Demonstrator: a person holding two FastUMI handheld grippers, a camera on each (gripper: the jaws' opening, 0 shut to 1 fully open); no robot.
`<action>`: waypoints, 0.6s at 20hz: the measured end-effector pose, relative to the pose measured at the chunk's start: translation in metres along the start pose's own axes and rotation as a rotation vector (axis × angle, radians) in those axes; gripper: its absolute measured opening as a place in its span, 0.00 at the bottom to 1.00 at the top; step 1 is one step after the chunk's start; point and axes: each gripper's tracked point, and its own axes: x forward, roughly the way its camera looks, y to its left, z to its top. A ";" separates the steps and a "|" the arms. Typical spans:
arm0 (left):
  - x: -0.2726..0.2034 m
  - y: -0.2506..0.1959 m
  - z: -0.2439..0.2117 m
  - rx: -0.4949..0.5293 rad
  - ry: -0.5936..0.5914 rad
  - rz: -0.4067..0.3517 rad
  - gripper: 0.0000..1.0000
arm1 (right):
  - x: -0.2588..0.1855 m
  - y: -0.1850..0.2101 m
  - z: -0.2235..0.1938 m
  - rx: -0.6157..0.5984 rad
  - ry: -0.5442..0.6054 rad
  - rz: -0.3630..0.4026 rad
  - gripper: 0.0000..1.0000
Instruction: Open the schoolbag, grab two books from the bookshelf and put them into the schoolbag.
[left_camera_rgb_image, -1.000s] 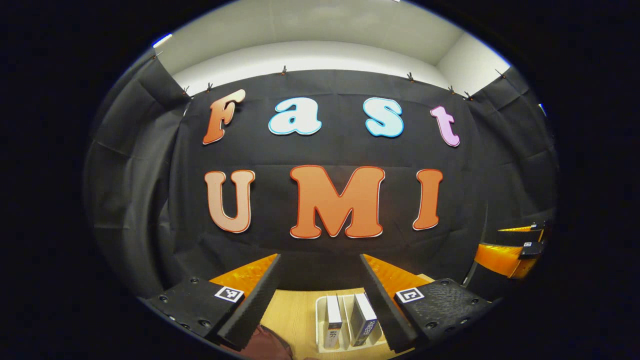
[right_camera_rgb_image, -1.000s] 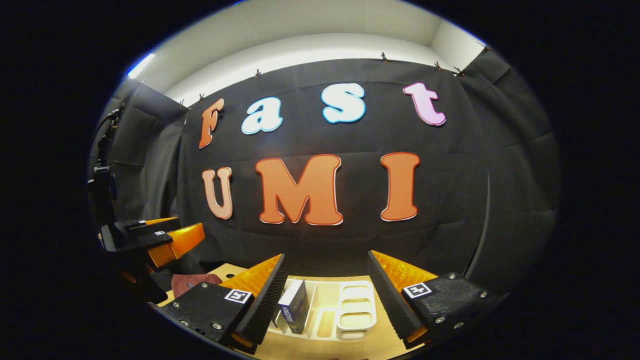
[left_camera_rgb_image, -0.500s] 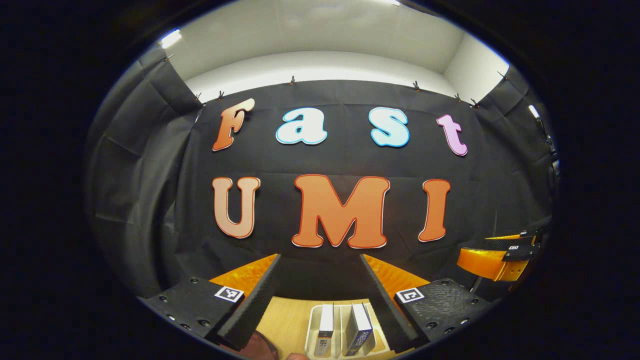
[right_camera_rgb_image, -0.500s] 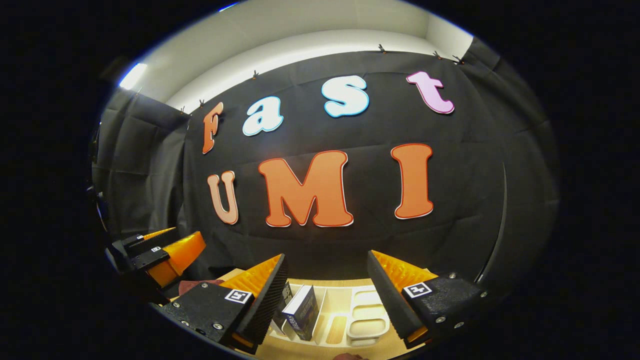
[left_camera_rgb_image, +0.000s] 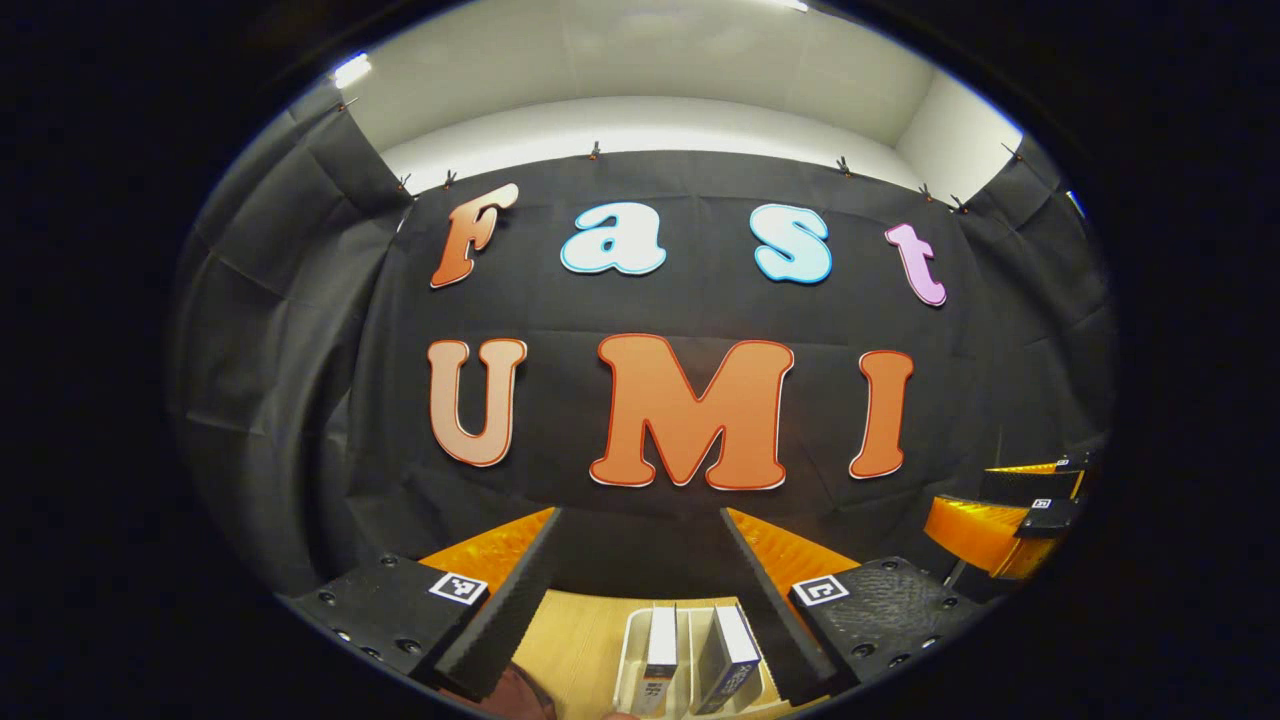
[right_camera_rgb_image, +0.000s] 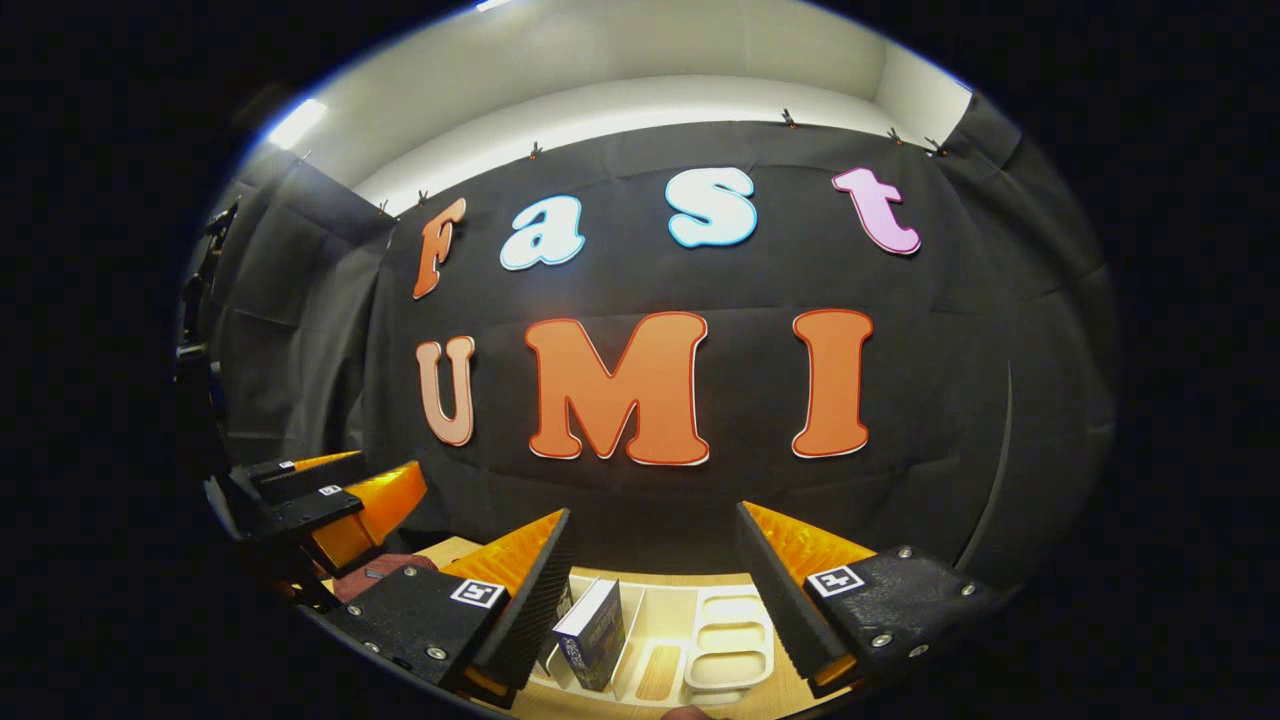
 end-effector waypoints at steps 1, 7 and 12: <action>0.001 0.003 0.001 -0.008 -0.007 -0.016 0.95 | 0.002 0.004 0.004 -0.008 -0.013 -0.009 0.94; 0.011 0.033 0.005 0.007 -0.015 -0.035 0.94 | 0.006 0.027 -0.005 -0.017 0.016 -0.041 0.94; 0.013 0.051 0.006 0.017 -0.020 -0.031 0.94 | 0.011 0.036 -0.007 -0.011 0.026 -0.061 0.94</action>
